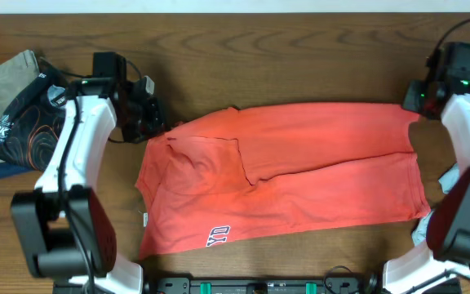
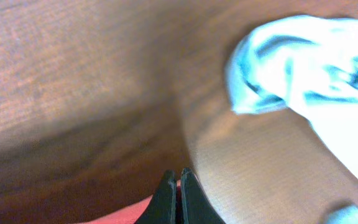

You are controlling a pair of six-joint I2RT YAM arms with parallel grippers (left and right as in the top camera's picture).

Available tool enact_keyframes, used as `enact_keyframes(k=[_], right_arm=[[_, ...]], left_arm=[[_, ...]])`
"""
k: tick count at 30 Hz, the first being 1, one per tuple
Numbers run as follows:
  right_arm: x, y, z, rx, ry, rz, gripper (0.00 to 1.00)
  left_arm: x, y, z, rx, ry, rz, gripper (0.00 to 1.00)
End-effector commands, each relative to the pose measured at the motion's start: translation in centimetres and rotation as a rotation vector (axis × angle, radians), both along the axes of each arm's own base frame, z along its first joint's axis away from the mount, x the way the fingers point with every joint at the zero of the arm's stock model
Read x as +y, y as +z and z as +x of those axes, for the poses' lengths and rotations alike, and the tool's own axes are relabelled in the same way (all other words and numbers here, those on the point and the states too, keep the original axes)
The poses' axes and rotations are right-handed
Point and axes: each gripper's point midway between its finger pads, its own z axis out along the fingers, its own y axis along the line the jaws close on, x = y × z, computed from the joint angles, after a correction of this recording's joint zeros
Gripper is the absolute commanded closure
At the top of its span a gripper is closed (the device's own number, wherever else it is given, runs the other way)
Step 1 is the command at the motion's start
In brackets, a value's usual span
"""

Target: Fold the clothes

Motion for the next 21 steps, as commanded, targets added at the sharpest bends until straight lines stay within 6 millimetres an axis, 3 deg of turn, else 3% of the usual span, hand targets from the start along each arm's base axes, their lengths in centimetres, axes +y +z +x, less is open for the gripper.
enact_keyframes(k=[1, 7, 11, 21], right_arm=[[-1.5, 2.5, -1.8, -0.012, -0.063, -0.026, 0.99], [-2.2, 4.0, -5.9, 0.054, -0.111, -0.006, 0.99], [-2.4, 3.3, -8.4, 0.14, -0.138, 0.023, 0.99], [-1.3, 2.2, -11.8, 0.284, -0.149, 0.077, 0.99]], left_arm=[[0.7, 2.0, -0.9, -0.032, -0.009, 0.045, 0.94], [1.8, 2.7, -4.5, 0.063, -0.003, 0.12, 0.94], [1.7, 2.8, -6.7, 0.148, -0.008, 0.12, 0.94], [2.2, 2.8, -11.5, 0.329, -0.07, 0.155, 0.94]])
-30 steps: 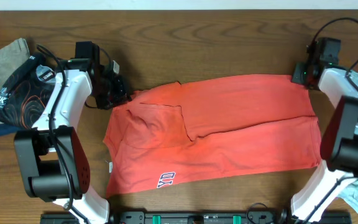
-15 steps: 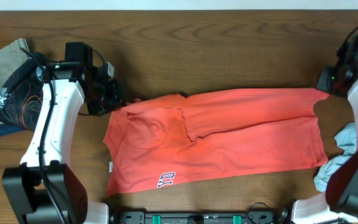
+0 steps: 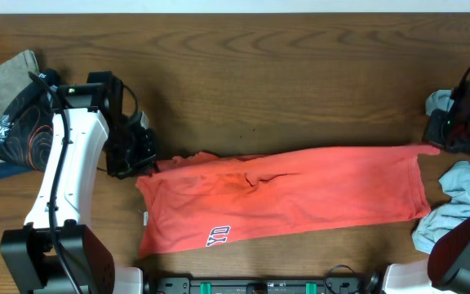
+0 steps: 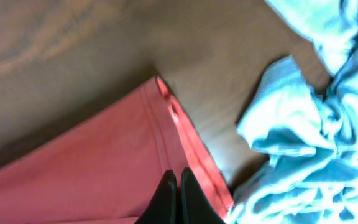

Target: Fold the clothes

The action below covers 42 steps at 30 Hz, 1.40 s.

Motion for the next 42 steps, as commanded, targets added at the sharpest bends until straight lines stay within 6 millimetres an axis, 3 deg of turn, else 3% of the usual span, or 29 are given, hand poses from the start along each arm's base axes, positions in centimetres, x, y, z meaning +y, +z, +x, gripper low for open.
enact_keyframes(k=[1, 13, 14, 16, 19, 20, 22, 24, 29, 33, 38, 42], right_arm=[[-0.4, 0.2, -1.1, 0.027, -0.033, -0.005, 0.99], [-0.5, -0.1, -5.4, 0.213, -0.044, -0.039, 0.99], [-0.5, -0.2, -5.6, 0.223, -0.044, -0.04, 0.98], [-0.5, -0.3, -6.2, 0.248, -0.045, -0.047, 0.85], [-0.5, -0.6, -6.7, 0.271, -0.046, -0.049, 0.83], [-0.5, -0.7, -6.8, 0.272, -0.046, -0.048, 0.82], [-0.5, -0.7, -6.9, 0.274, -0.048, -0.048, 0.77], [-0.5, -0.7, -6.8, 0.271, -0.048, -0.048, 0.74], [0.0, -0.9, -6.0, 0.233, -0.051, -0.008, 0.71], [1.5, -1.3, -4.8, 0.173, -0.036, 0.081, 0.66], [1.8, -2.1, -5.0, 0.177, -0.036, 0.094, 0.55], [2.6, -3.7, -5.4, 0.182, -0.033, 0.134, 0.48]], left_arm=[[0.8, 0.5, -0.8, 0.008, -0.032, 0.04, 0.94], [1.3, -0.3, -3.7, 0.124, -0.069, 0.068, 0.94], [1.5, -0.5, -4.0, 0.137, -0.072, 0.077, 0.94], [1.5, -0.9, -4.6, 0.159, -0.074, 0.079, 0.94], [1.5, -1.2, -5.3, 0.189, -0.075, 0.077, 0.93], [1.5, -1.3, -5.5, 0.196, -0.075, 0.076, 0.92], [1.5, -1.3, -5.8, 0.21, -0.076, 0.075, 0.76], [1.5, -1.2, -5.9, 0.215, -0.075, 0.074, 0.68], [1.5, -1.2, -6.0, 0.22, -0.073, 0.074, 0.6], [1.0, -1.5, -4.9, 0.174, -0.057, 0.053, 0.58], [-0.7, -2.0, -2.3, 0.055, -0.066, -0.009, 0.5], [-2.0, -2.6, 0.5, -0.078, -0.124, -0.003, 0.35]])
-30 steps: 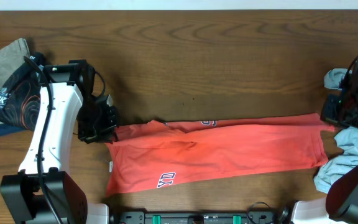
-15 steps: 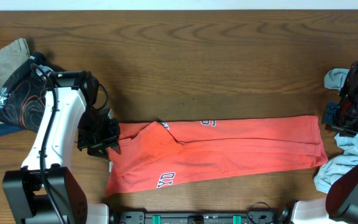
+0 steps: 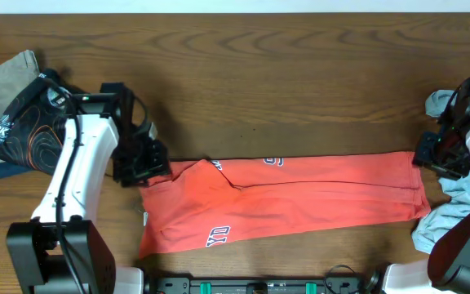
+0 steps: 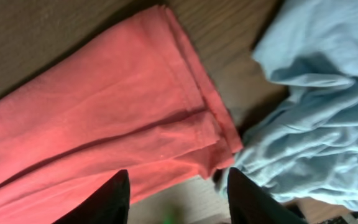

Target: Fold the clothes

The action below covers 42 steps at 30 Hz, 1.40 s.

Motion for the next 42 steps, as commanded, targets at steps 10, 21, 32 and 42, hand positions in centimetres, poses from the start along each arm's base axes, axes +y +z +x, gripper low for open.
enact_keyframes(k=[10, 21, 32, 42], right_arm=[[1.3, -3.1, -1.6, 0.017, -0.019, 0.075, 0.46], [1.2, -3.1, -1.4, 0.01, -0.019, 0.072, 0.45], [1.2, -3.1, -1.4, 0.01, -0.019, 0.073, 0.46], [1.2, -3.1, -1.4, 0.011, -0.019, 0.072, 0.45]], left_arm=[[-4.7, -3.3, 2.4, -0.185, -0.203, 0.046, 0.28], [-3.7, -7.5, 1.1, -0.129, -0.207, 0.165, 0.33], [-6.2, -6.7, -2.3, 0.003, -0.221, 0.026, 0.94], [-8.5, -3.0, -11.5, 0.375, -0.285, -0.104, 0.94]])
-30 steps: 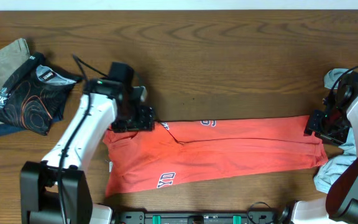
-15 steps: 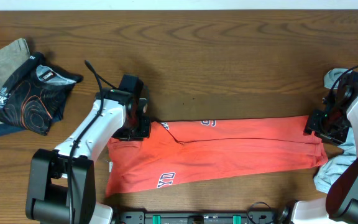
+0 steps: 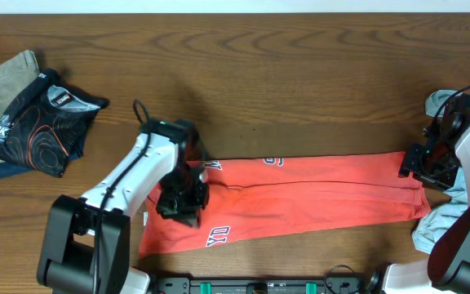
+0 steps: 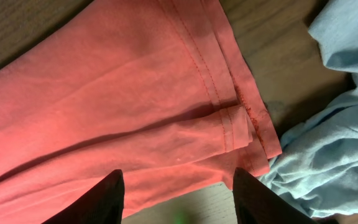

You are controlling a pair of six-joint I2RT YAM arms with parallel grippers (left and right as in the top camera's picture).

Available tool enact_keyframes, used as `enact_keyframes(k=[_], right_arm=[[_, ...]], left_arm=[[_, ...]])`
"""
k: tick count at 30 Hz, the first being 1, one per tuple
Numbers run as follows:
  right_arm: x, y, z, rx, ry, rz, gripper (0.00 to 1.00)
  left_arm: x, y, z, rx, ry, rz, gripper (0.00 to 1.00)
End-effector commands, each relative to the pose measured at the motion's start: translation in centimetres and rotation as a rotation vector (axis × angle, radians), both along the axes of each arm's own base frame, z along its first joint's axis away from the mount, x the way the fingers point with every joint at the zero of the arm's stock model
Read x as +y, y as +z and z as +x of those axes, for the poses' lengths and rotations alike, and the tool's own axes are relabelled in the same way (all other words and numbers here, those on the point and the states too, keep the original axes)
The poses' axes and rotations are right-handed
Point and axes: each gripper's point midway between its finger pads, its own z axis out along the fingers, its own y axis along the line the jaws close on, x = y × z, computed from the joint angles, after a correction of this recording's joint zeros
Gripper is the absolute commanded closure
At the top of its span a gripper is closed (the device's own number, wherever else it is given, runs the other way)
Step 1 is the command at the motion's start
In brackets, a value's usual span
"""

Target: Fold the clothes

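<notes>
An orange-red T-shirt [image 3: 317, 192] lies folded lengthwise into a long strip across the front of the table, white lettering showing at its top edge and near its front left. My left gripper [image 3: 179, 202] hangs over the shirt's left part; the overhead view does not show how its jaws stand. My right gripper [image 3: 414, 163] is at the shirt's right end. In the right wrist view it [image 4: 182, 204] stands open above the stitched hem of the shirt [image 4: 135, 93], with nothing between its fingers [image 4: 104, 202].
A heap of light blue cloth [image 3: 447, 204] lies at the right table edge, touching the shirt's hem, and shows beside it in the wrist view as blue cloth [image 4: 347, 124]. A black patterned garment [image 3: 39, 122] rests on a beige one at the far left.
My left gripper has moved from the shirt's upper left corner to above its left part, nearer the front. My right gripper is still open and sits a little further over the hem.
The shirt lay spread wide with a gripper at each far corner, the right one shut. Then its far edge was nearer the front and the shirt narrower. Then it lay as a long strip with my right gripper open. Now my left arm is over the strip.
</notes>
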Motion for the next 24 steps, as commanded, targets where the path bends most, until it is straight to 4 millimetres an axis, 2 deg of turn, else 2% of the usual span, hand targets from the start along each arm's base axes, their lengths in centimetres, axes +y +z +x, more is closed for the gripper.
enact_keyframes(k=[1, 3, 9, 13, 18, 24], right_arm=[[-0.4, 0.2, -0.2, -0.008, -0.019, 0.0, 0.46], [-0.4, 0.2, -0.2, -0.007, -0.019, 0.001, 0.46], [-0.4, 0.2, -0.2, -0.007, -0.019, 0.001, 0.46], [-0.4, 0.2, -0.2, -0.006, -0.019, 0.001, 0.46], [-0.4, 0.2, -0.2, -0.005, -0.019, 0.001, 0.46], [-0.5, 0.2, -0.2, -0.006, -0.019, -0.006, 0.45]], left_arm=[[-0.8, 0.6, -1.2, 0.05, -0.019, -0.038, 0.94], [-0.8, 0.6, -1.3, 0.05, -0.03, -0.032, 0.94], [0.5, -1.0, 0.7, -0.062, -0.076, 0.043, 0.94], [-0.2, -1.7, 2.3, -0.128, -0.028, 0.042, 0.94], [-3.5, -0.2, 1.6, -0.055, 0.054, -0.143, 0.94], [-8.5, 4.1, -0.1, 0.076, 0.104, -0.484, 0.94]])
